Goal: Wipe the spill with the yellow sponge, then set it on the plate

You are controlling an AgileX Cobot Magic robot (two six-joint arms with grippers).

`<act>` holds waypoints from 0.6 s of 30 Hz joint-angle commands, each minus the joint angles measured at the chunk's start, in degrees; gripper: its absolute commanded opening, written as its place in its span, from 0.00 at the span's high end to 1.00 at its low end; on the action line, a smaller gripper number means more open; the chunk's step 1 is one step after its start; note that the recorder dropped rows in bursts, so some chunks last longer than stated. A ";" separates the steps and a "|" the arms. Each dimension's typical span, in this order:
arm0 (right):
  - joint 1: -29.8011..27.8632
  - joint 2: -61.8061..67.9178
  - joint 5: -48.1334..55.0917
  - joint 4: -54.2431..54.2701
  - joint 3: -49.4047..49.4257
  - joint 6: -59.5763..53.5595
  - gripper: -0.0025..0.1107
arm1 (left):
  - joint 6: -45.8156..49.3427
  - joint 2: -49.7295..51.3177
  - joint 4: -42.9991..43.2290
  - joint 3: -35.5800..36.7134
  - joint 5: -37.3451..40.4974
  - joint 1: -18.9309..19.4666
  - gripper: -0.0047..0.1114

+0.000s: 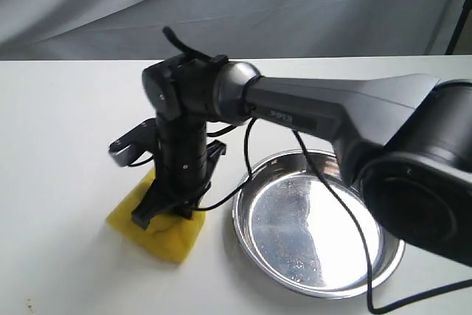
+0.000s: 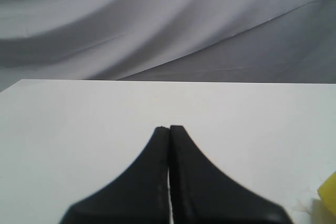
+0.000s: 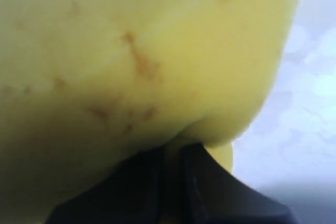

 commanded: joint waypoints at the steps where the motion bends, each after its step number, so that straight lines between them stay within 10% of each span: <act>1: -3.68 1.44 -2.69 -0.30 0.96 2.84 0.98 | -0.09 -0.14 0.00 0.27 -0.16 0.12 0.96; 8: 0.25 1.44 -4.28 15.30 0.96 -9.82 0.98 | -0.09 -0.14 0.00 0.27 -0.16 0.12 0.96; 18: 15.56 1.44 -7.55 10.70 0.96 -15.04 0.98 | -0.09 -0.14 0.00 0.27 -0.16 0.12 0.96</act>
